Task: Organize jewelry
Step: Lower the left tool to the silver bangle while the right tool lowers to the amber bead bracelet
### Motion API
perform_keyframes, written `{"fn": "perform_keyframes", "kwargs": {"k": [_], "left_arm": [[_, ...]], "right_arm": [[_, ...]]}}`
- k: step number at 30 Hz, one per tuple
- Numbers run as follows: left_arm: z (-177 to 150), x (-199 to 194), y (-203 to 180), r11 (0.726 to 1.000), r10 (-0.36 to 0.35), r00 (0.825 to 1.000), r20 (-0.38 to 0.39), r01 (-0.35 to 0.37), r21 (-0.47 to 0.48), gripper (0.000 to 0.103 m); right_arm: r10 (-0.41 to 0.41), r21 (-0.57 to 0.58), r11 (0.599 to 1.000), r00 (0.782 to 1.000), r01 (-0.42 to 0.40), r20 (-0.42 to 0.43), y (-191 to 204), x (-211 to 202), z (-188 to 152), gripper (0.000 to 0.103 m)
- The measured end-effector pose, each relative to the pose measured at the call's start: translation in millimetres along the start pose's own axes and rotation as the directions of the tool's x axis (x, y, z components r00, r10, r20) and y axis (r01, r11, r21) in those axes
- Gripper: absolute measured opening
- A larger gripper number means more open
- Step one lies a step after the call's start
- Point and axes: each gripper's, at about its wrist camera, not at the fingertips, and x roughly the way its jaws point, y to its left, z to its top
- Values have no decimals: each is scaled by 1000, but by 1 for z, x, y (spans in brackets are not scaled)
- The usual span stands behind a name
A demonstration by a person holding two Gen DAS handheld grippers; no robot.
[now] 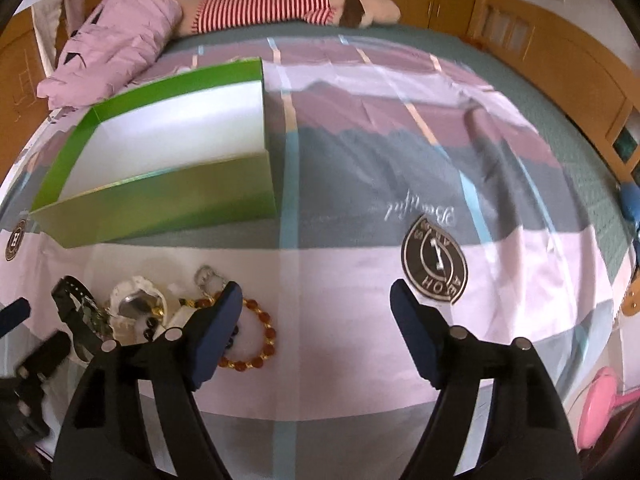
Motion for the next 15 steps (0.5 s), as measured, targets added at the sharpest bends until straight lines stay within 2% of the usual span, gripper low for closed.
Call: {"fn": "perform_keyframes", "kwargs": {"k": [3, 5, 7, 8, 10, 11, 13, 15], "left_arm": [[-2, 14, 5, 999, 30, 998, -53, -30, -12, 62], [-1, 18, 13, 998, -13, 997, -70, 9, -55, 56], [1, 15, 19, 998, -2, 998, -64, -3, -70, 43], [2, 12, 21, 997, 37, 998, -51, -40, -66, 40], [5, 9, 26, 993, 95, 995, -28, -96, -65, 32], [6, 7, 30, 990, 121, 992, -19, -122, -74, 30], [8, 5, 37, 984, 144, 989, -19, -145, -100, 29], [9, 2, 42, 978, 168, 986, -20, -169, -121, 29]], "right_arm": [[-5, -27, 1000, 1000, 5, -3, 8, -1, -1, 78], [7, -43, 999, 1000, -7, 1, 13, -2, 0, 78], [21, -56, 998, 1000, -21, 0, 16, -3, -1, 78], [33, -70, 997, 999, -34, -4, 20, -3, -2, 78], [42, -88, 995, 999, -43, -14, 25, -1, -4, 69], [45, -101, 994, 999, -47, -20, 28, 0, -5, 68], [58, -121, 991, 998, -61, -27, 33, 1, -7, 56], [99, -143, 984, 994, -105, -49, 41, 3, -10, 53]]}}
